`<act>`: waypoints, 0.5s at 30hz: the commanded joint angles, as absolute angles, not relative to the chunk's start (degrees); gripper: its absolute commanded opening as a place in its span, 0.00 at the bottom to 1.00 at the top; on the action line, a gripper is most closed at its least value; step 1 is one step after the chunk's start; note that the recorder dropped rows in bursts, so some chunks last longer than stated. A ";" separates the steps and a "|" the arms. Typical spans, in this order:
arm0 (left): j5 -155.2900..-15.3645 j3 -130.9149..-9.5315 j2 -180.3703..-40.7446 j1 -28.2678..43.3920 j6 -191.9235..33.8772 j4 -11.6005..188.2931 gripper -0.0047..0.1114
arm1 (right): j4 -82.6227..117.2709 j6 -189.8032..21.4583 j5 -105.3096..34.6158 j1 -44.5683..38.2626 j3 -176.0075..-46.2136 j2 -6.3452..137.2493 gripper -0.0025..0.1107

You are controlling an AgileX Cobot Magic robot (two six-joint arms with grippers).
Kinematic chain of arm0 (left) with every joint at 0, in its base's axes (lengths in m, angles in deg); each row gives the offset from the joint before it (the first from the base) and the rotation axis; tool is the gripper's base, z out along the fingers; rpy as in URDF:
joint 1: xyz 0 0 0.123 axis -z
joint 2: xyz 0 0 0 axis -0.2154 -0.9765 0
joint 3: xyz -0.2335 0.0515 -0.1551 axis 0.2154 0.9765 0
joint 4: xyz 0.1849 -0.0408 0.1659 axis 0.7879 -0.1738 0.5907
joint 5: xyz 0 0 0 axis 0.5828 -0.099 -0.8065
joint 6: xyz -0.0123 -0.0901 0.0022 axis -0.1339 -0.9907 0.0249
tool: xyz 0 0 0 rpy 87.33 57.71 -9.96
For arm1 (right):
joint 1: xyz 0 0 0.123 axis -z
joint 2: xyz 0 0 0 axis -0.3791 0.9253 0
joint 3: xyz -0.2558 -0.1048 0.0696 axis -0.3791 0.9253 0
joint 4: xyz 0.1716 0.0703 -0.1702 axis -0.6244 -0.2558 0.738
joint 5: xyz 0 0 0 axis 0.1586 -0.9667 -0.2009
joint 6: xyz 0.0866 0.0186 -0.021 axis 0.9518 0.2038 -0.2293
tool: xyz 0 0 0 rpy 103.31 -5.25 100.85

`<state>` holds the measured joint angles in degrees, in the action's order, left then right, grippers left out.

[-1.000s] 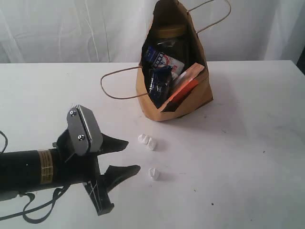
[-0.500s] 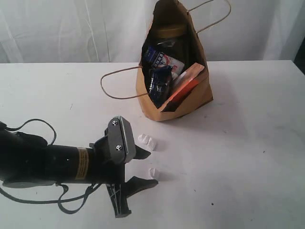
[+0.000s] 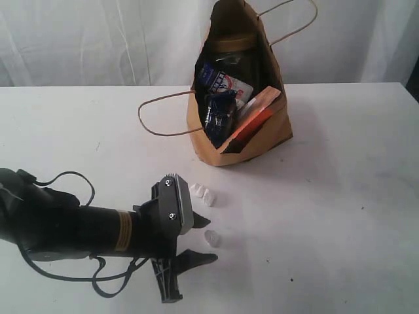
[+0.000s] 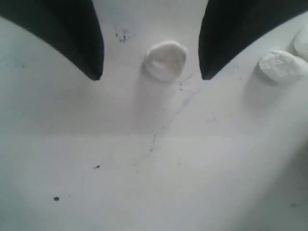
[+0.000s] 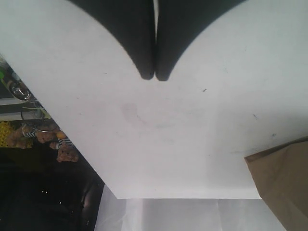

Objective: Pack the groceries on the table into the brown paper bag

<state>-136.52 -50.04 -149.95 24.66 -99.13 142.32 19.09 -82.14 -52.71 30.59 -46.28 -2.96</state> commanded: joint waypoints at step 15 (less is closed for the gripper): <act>-133.54 -52.99 -152.25 24.91 -99.05 141.25 0.56 | 19.50 -81.96 -52.48 30.87 -46.21 -3.40 0.02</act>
<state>-134.66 -52.98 -152.17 24.66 -99.05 141.52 19.09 -82.14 -52.71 30.59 -46.28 -2.96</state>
